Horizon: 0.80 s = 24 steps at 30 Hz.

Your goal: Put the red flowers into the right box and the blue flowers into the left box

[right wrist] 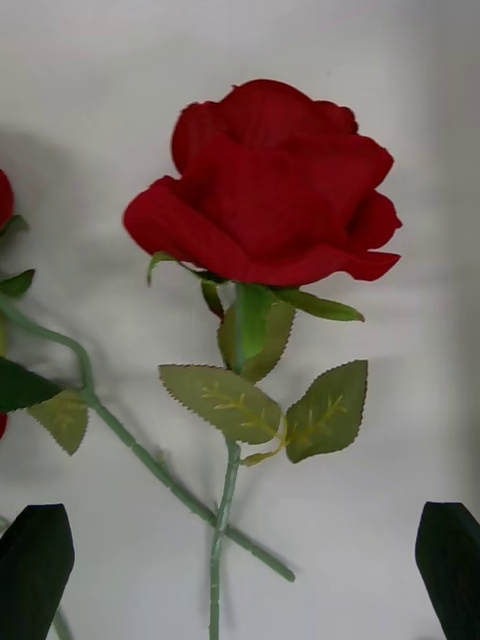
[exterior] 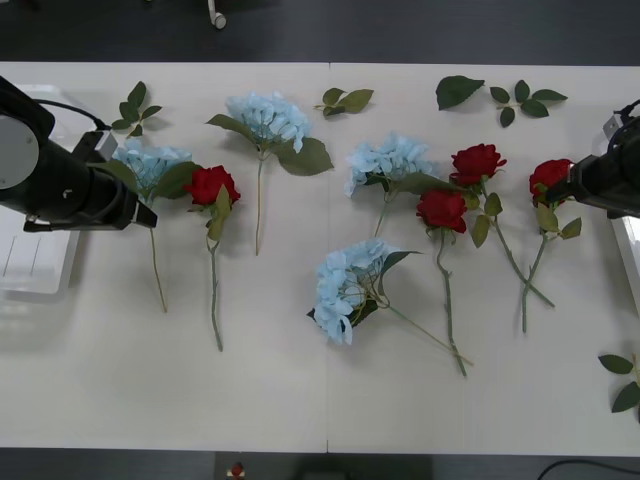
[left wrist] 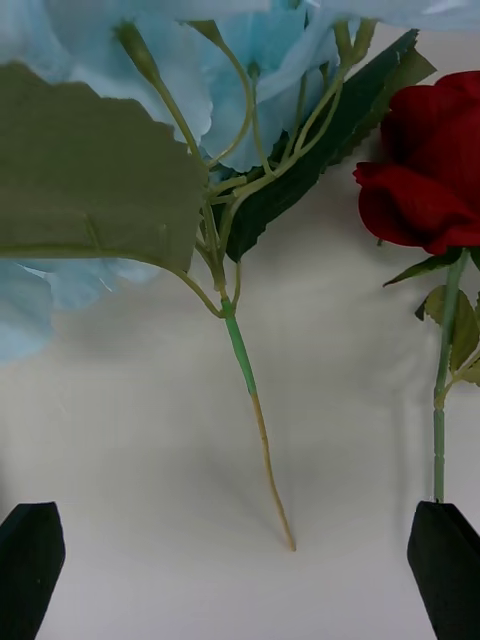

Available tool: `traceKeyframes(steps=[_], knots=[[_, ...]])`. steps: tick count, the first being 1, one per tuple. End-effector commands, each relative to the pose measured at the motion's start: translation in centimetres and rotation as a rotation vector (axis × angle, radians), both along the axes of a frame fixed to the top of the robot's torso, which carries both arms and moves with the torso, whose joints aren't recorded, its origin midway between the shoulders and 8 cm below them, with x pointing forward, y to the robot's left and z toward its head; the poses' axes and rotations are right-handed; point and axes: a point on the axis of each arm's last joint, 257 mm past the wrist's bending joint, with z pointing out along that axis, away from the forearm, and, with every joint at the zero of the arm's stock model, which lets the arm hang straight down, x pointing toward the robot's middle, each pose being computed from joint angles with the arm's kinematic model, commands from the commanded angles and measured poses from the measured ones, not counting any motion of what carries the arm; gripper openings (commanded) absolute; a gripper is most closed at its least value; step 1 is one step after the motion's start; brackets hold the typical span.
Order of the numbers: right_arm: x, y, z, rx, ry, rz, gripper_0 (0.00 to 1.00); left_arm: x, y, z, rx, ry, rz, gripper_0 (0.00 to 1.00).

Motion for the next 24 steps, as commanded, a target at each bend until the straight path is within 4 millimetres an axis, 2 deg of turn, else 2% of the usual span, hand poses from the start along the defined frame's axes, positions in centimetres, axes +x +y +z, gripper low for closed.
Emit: traceKeyframes(steps=[1, 15, 24], knots=[[1.8, 0.2, -0.7, -0.018, -0.028, -0.011, 1.00, 1.5, 0.0, 0.5, 0.035, -0.018, 0.009, 1.00], [3.2, 0.5, -4.2, -0.062, -0.032, -0.016, 1.00, 3.4, -1.1, -2.2, 0.056, -0.008, 0.016, 1.00], [3.3, 1.0, -6.2, -0.077, -0.016, -0.016, 1.00, 3.5, -2.1, -3.7, 0.080, -0.003, 0.000, 1.00]])
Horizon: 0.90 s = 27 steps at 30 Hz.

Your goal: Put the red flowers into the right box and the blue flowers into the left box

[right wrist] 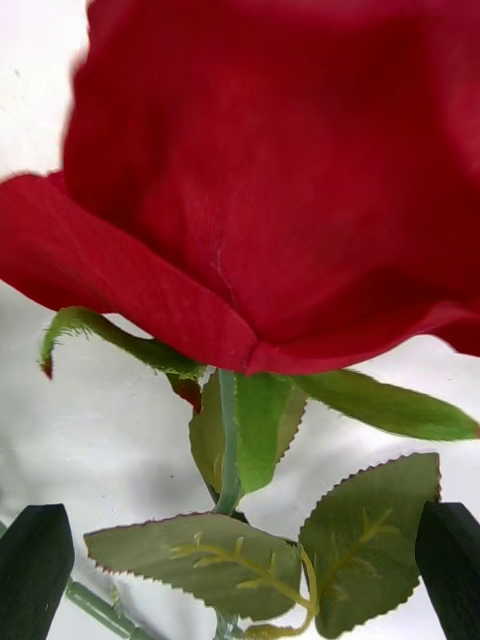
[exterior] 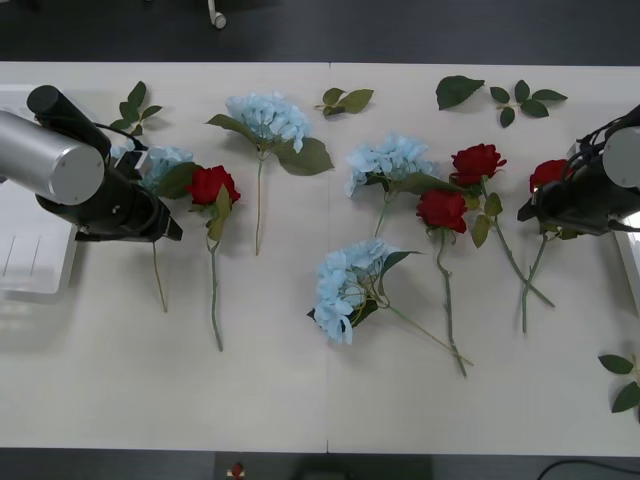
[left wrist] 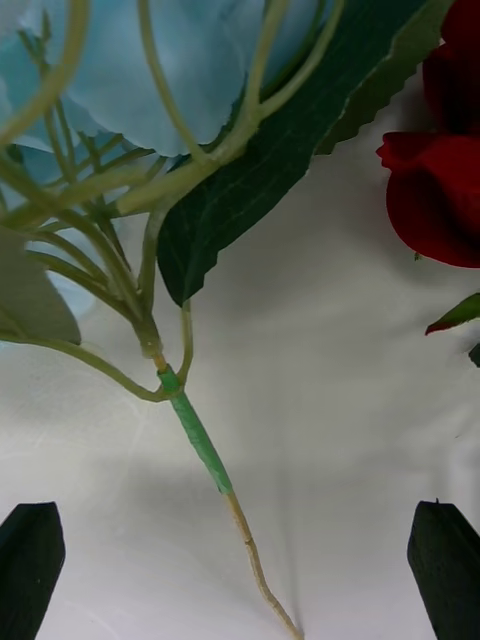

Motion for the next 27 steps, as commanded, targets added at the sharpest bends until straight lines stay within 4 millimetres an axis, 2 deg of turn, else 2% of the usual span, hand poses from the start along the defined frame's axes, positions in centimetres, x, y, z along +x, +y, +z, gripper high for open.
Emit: traceKeyframes(steps=[1, 6, 9, 10, 12, 14, 15, 16, 17, 18, 19, 20, 27], knots=[[1.0, 0.1, 0.4, -0.020, -0.020, 0.026, 1.00, 1.6, -0.2, 1.3, 0.018, -0.040, 0.011, 1.00], [1.0, 0.3, -0.1, -0.028, -0.015, 0.028, 1.00, 1.8, 0.0, 0.8, 0.042, -0.047, 0.008, 1.00], [1.0, 0.5, -0.3, -0.033, -0.014, 0.034, 0.70, 1.9, -0.2, 0.4, 0.042, -0.043, 0.014, 1.00], [1.0, 0.7, -0.4, -0.034, -0.013, 0.036, 0.53, 2.1, -0.3, 0.2, 0.040, -0.041, 0.017, 1.00], [1.0, 0.8, -0.6, -0.034, -0.011, 0.037, 0.32, 2.2, -0.7, 0.0, 0.037, -0.037, 0.021, 1.00], [1.0, 0.9, -0.8, -0.036, -0.009, 0.037, 0.06, 2.3, -0.9, -0.2, 0.040, -0.037, 0.020, 1.00], [1.0, 0.8, -0.8, -0.036, -0.009, 0.034, 0.01, 2.4, -0.9, -0.1, 0.042, -0.039, 0.020, 1.00], [1.0, 0.9, -0.8, -0.038, -0.009, 0.036, 0.00, 2.4, -1.0, -0.2, 0.042, -0.039, 0.019, 0.91], [1.0, 0.8, -0.8, -0.039, -0.011, 0.036, 0.00, 2.4, -0.9, -0.2, 0.045, -0.039, 0.019, 0.69], [1.1, 0.9, -0.7, -0.037, -0.013, 0.037, 0.00, 2.5, -1.0, -0.1, 0.045, -0.043, 0.017, 0.40], [1.1, 0.9, -0.7, -0.038, -0.014, 0.037, 0.00, 2.4, -0.9, -0.1, 0.046, -0.041, 0.019, 0.27], [1.2, 0.9, -0.7, -0.038, -0.017, 0.039, 0.00, 2.4, -1.0, -0.2, 0.046, -0.042, 0.016, 0.01], [1.6, 1.0, -0.5, -0.036, -0.033, 0.040, 0.00, 2.7, -1.0, 0.2, 0.050, -0.049, 0.010, 0.00]])
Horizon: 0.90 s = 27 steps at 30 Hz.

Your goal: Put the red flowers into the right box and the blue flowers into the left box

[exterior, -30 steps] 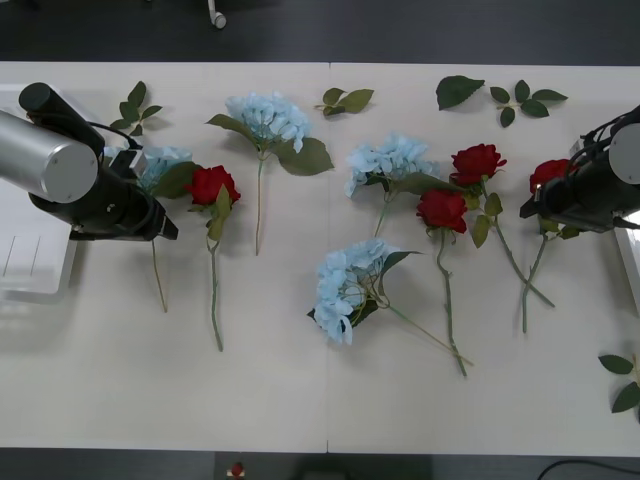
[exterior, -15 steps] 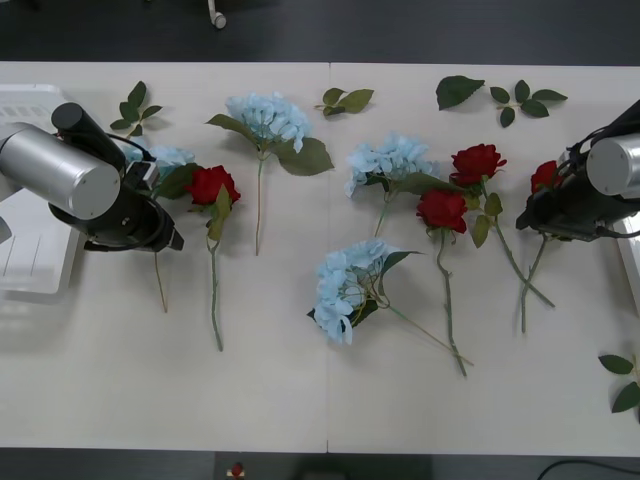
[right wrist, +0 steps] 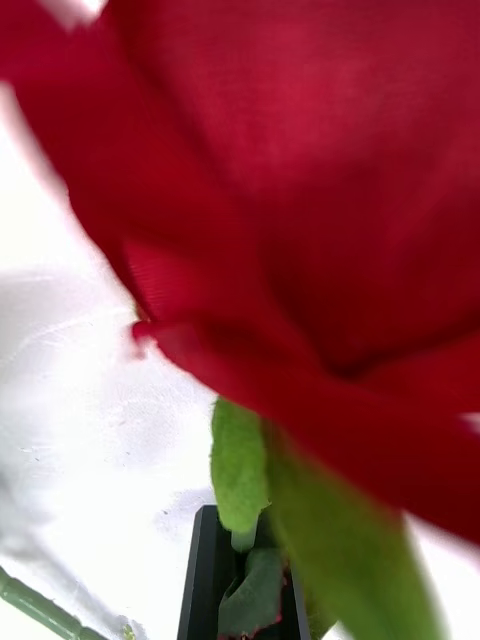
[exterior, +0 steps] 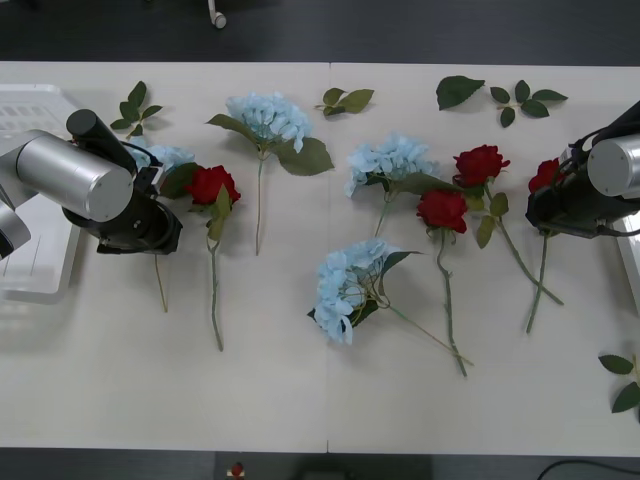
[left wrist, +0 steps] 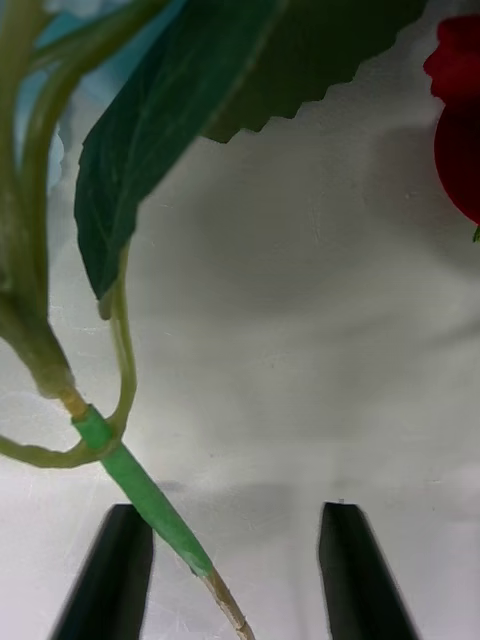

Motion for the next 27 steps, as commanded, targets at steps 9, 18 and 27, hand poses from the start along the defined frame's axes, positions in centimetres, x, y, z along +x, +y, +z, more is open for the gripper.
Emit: traceKeyframes(steps=[9, 18, 27], knots=[[2.8, -0.4, 5.2, -0.076, -0.075, 0.099, 0.00, 3.2, -0.9, 5.6, -0.005, -0.116, -0.025, 0.00], [1.4, -4.8, 13.1, -0.294, -0.013, 0.299, 0.00, 3.9, 0.7, 11.2, 0.042, -0.221, -0.094, 0.00], [-1.7, -14.3, 18.0, -0.524, 0.079, 0.299, 0.00, 4.3, 5.5, 17.4, 0.033, -0.271, -0.099, 0.00]])
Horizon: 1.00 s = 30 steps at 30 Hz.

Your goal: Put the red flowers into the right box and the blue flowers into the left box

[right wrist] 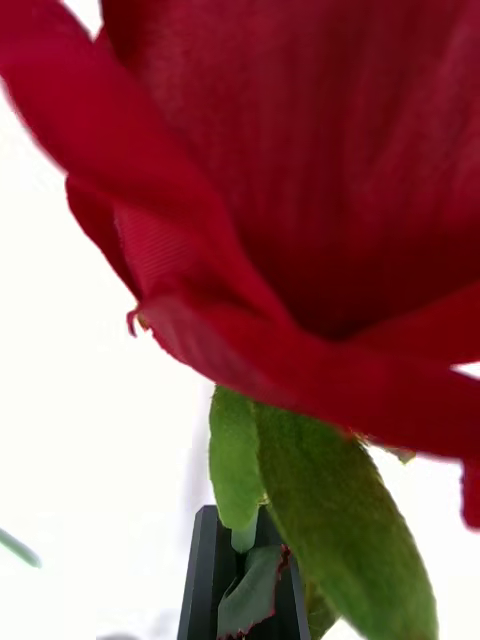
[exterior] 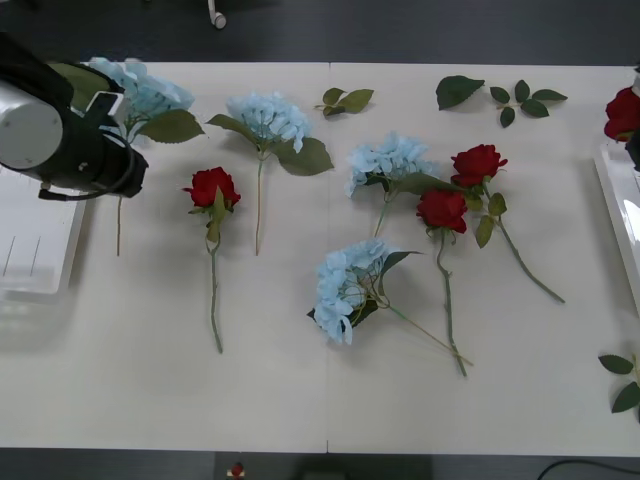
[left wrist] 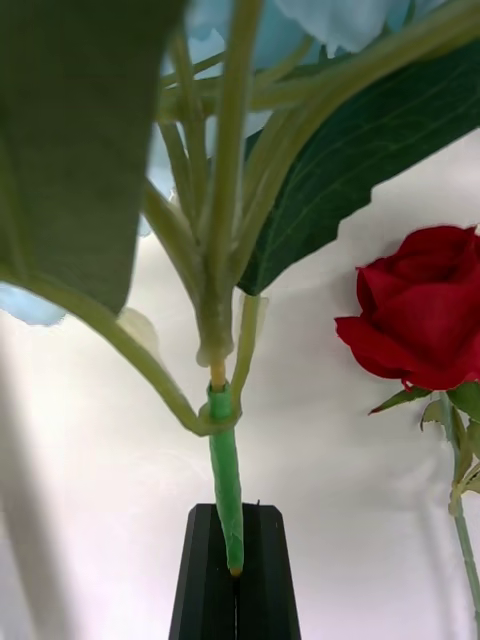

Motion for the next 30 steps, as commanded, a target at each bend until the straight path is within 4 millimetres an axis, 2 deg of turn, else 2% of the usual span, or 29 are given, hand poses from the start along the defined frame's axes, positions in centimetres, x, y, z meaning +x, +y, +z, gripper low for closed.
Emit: traceKeyframes(steps=[1, 2, 3, 5, 7, 11, 12, 16, 18, 21, 25, 29, 30], knots=[[-0.4, -5.5, 3.1, -0.123, -0.019, -0.011, 0.00, 1.4, 4.6, 5.9, 0.039, -0.057, -0.004, 0.00], [-0.4, -6.8, 3.1, -0.159, -0.022, -0.008, 0.00, 1.3, 6.0, 6.7, 0.034, -0.051, 0.012, 0.00], [-0.4, -7.3, 3.1, -0.170, -0.024, -0.008, 0.00, 1.3, 6.8, 7.0, 0.035, -0.048, 0.020, 0.00], [-0.1, -8.7, 2.8, -0.202, -0.041, -0.011, 0.00, 1.4, 9.8, 8.7, 0.051, -0.058, 0.041, 0.00], [0.1, -9.9, 2.5, -0.228, -0.058, -0.017, 0.00, 1.4, 12.0, 9.8, 0.060, -0.067, 0.055, 0.00], [0.4, -12.0, 1.0, -0.292, -0.076, -0.023, 0.00, 0.9, 17.2, 11.7, 0.079, -0.088, 0.094, 0.00], [0.4, -12.2, 0.8, -0.302, -0.076, -0.022, 0.00, 0.8, 17.9, 11.9, 0.083, -0.090, 0.098, 0.00], [0.2, -13.9, -1.0, -0.339, -0.079, -0.038, 0.00, 0.0, 22.8, 12.6, 0.131, -0.103, 0.128, 0.00], [0.1, -14.8, -2.0, -0.365, -0.085, -0.037, 0.00, -0.1, 25.4, 13.0, 0.166, -0.127, 0.148, 0.00], [0.0, -15.8, -3.0, -0.380, -0.102, -0.039, 0.00, 0.1, 28.4, 13.0, 0.210, -0.166, 0.172, 0.00], [0.2, -16.4, -4.2, -0.373, -0.132, -0.043, 0.00, 0.7, 31.0, 12.5, 0.273, -0.208, 0.194, 0.00], [0.1, -17.1, -5.0, -0.379, -0.145, -0.047, 0.00, 0.7, 31.2, 10.2, 0.278, -0.176, 0.206, 0.00], [0.1, -17.2, -5.1, -0.380, -0.147, -0.047, 0.04, 0.7, 31.0, 9.3, 0.279, -0.163, 0.207, 0.00]])
